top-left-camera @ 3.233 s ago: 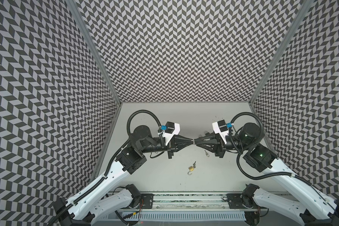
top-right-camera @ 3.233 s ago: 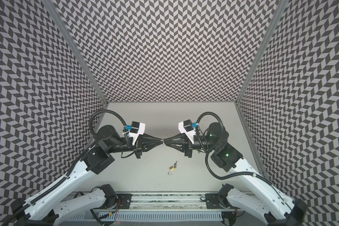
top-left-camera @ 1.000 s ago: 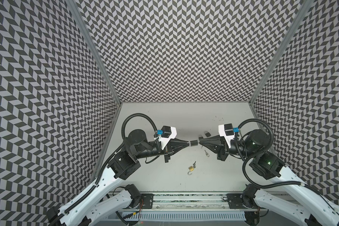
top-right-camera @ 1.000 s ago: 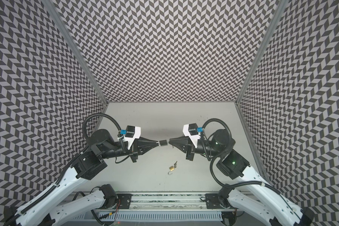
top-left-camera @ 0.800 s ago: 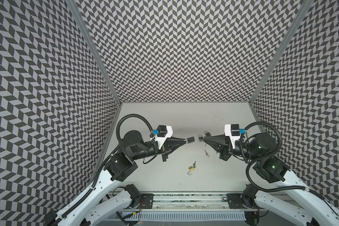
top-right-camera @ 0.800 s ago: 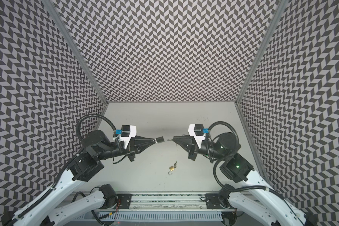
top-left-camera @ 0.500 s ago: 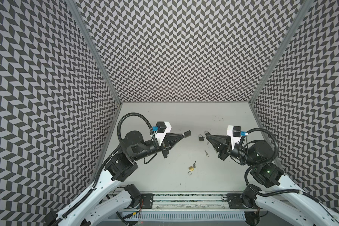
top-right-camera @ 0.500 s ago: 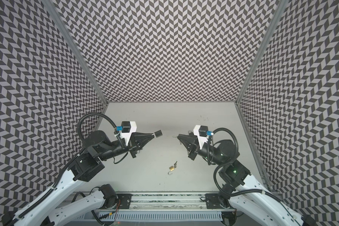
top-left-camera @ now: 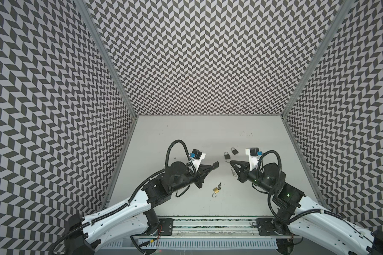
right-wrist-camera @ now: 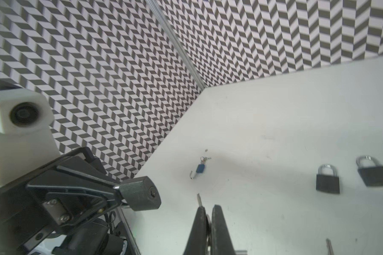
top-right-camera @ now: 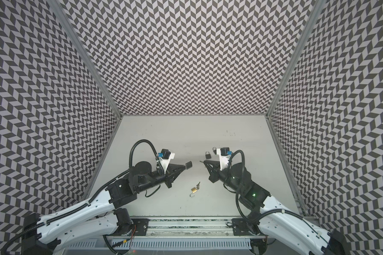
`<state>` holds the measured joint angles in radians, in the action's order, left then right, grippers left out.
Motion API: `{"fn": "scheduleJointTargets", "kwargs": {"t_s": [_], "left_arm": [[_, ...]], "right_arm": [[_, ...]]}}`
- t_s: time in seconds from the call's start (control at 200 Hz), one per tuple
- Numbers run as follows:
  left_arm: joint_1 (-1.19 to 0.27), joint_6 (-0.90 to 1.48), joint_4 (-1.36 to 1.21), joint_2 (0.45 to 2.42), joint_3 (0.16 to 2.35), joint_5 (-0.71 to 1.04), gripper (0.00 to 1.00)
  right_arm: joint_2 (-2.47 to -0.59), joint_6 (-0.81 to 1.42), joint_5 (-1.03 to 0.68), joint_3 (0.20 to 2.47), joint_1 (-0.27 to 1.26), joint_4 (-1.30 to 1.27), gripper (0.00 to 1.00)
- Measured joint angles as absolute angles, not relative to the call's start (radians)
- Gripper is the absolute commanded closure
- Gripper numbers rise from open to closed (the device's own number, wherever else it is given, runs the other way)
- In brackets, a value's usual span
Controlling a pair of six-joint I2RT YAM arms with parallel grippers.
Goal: Lock with the key
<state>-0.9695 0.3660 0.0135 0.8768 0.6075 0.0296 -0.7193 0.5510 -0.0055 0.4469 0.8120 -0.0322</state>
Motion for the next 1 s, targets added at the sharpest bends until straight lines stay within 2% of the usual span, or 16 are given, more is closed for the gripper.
{"fn": "scheduleJointTargets", "kwargs": {"t_s": [0.235,0.456,0.716,1.001], "left_arm": [[-0.967,0.496,-0.1,0.886,0.445,-0.025,1.0],[-0.914,0.55,-0.151,0.865,0.395,-0.02,1.0],[-0.849,0.575,-0.157,0.815,0.366,0.01,1.0],[-0.844,0.576,-0.158,0.813,0.366,0.038,1.0]], "right_arm": [[-0.73,0.745,0.101,0.303,0.862,0.035,1.0],[-0.859,0.846,0.116,0.242,0.862,-0.017,1.0],[-1.011,0.891,0.15,0.242,0.862,-0.167,1.0],[-1.198,0.891,0.158,0.275,0.855,-0.251,1.0]]}}
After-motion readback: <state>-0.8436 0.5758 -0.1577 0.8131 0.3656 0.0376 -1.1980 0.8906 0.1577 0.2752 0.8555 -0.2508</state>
